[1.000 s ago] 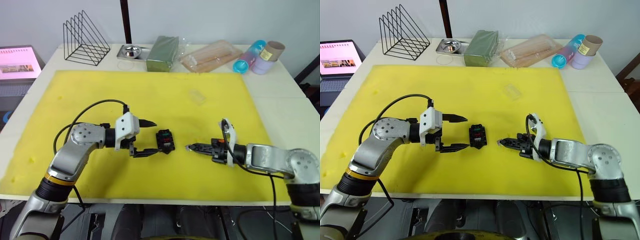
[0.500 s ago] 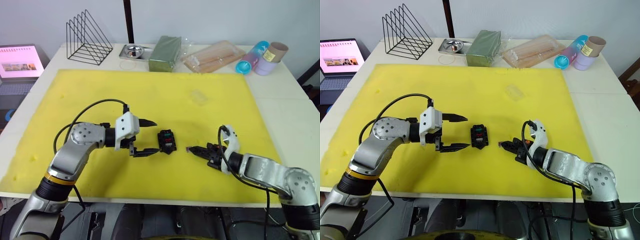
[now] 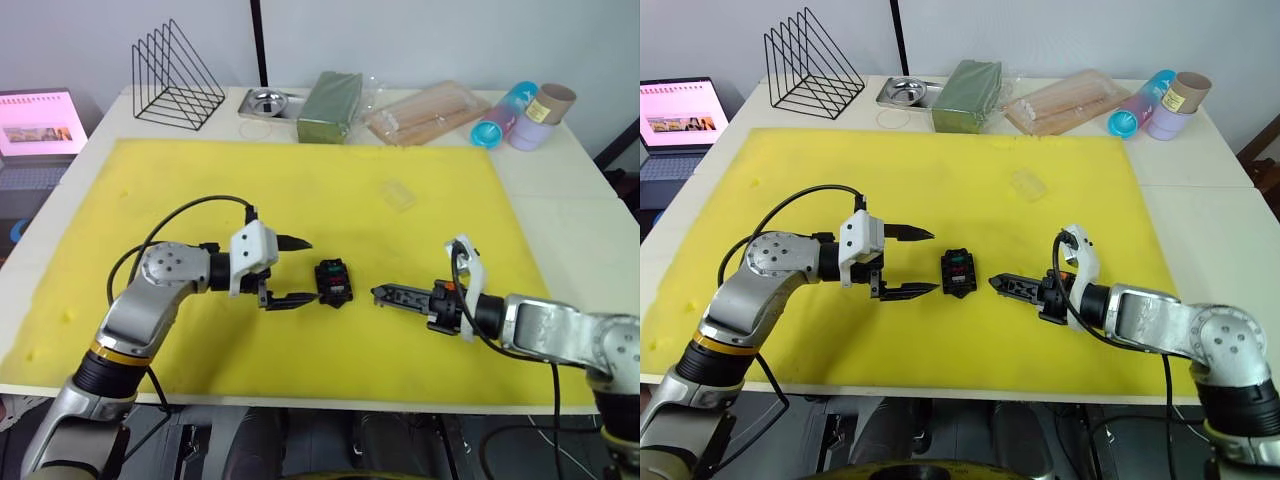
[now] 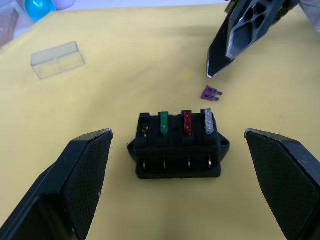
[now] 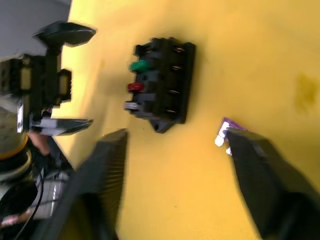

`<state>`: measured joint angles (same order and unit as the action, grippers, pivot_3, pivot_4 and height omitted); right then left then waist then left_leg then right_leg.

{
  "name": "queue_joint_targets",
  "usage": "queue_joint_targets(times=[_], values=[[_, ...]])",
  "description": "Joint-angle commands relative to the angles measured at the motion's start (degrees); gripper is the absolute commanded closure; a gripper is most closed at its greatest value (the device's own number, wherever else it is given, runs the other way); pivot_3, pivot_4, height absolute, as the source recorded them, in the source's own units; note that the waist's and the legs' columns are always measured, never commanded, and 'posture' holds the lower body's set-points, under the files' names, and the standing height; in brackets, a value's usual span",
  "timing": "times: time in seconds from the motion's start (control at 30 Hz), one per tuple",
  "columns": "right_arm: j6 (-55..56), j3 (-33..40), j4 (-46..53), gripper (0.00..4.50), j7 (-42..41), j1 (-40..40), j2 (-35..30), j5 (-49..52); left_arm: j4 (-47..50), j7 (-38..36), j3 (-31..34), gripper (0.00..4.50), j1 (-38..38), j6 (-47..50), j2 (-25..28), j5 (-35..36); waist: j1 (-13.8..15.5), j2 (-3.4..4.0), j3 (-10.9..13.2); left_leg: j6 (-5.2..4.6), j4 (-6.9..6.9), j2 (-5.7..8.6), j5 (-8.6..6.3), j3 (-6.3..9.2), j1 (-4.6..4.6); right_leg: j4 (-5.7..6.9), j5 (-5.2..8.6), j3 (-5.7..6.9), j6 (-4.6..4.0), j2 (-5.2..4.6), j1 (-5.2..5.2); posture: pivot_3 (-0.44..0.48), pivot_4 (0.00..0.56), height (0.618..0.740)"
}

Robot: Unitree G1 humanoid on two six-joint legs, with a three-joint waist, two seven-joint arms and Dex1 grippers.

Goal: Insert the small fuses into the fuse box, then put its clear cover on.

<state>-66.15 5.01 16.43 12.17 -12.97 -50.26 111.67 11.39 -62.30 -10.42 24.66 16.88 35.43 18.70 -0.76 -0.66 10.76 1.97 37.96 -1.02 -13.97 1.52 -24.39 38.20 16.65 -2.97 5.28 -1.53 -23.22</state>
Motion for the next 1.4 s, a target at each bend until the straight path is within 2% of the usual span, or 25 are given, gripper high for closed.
queue_joint_targets(times=[0.03,0.2,0.33,0.47,0.83,1.23,1.33,1.4], values=[[-4.64,-1.00,-2.28,0.05,-8.42,-4.76,-5.33,1.33,0.71,-0.36,0.40,0.00,0.82,-0.96,-0.16,0.11,-0.01,0.00,0.00,0.00,0.00,0.00,0.00,0.00,0.00,-0.01,0.00,0.00,0.00,0.00,0.00,0.000,0.150,0.740],[-10.18,-6.18,-6.31,0.05,-15.15,-13.10,-10.30,0.49,0.47,-0.62,0.48,0.00,1.13,-1.11,-0.24,0.17,-0.06,-0.01,0.00,-0.01,-0.01,-0.03,-0.01,0.01,0.01,-0.01,0.00,0.01,0.00,0.03,-0.01,0.000,0.150,0.740],[-16.20,-8.62,-8.81,0.05,-26.08,-18.73,-10.22,-9.48,1.37,-1.46,0.71,0.00,1.12,-0.77,0.03,1.00,-0.02,0.00,0.00,-0.01,-0.01,-0.02,-0.01,0.00,0.00,-0.01,0.00,0.00,0.00,0.00,-0.02,0.000,0.150,0.740],[-17.55,-10.08,-10.11,0.05,-34.40,-21.32,-8.28,-18.82,1.95,-2.68,0.82,0.00,0.91,-0.75,0.43,1.54,0.14,-0.01,0.00,-0.01,0.00,-0.03,-0.01,0.01,-0.01,-0.02,0.00,0.01,0.00,-0.02,-0.03,0.000,0.150,0.740],[-16.44,-12.75,-11.82,0.05,-51.65,-24.10,-6.77,-39.28,3.83,-7.88,-0.20,0.00,2.50,1.80,3.19,3.40,0.06,0.00,0.00,-0.01,0.00,0.00,-0.01,0.01,0.00,-0.02,0.00,0.02,0.00,-0.02,-0.03,0.000,0.150,0.740],[-15.14,-12.76,-13.94,0.05,-58.11,-22.49,-1.61,-50.65,3.40,-7.01,-1.19,0.00,3.26,0.88,2.45,1.75,0.05,-0.01,0.00,-0.01,0.00,0.02,-0.01,0.01,0.00,-0.01,-0.01,0.02,0.01,-0.01,-0.04,0.000,0.150,0.740],[-14.60,-12.79,-15.18,0.60,-59.53,-22.51,-0.92,-52.91,3.37,-6.97,-1.10,0.00,3.24,0.95,2.41,1.59,0.04,-0.01,0.00,-0.01,0.00,0.04,-0.01,0.00,-0.01,-0.01,-0.01,0.03,0.01,-0.02,-0.03,0.000,0.150,0.740],[-14.66,-12.73,-14.88,1.22,-60.73,-22.43,-0.80,-53.74,3.68,-6.89,-1.01,0.00,3.01,1.16,2.47,1.64,0.01,-0.01,0.00,-0.01,0.00,0.04,-0.01,0.00,-0.01,-0.01,-0.01,0.03,0.02,-0.02,-0.03,0.000,0.150,0.740]])
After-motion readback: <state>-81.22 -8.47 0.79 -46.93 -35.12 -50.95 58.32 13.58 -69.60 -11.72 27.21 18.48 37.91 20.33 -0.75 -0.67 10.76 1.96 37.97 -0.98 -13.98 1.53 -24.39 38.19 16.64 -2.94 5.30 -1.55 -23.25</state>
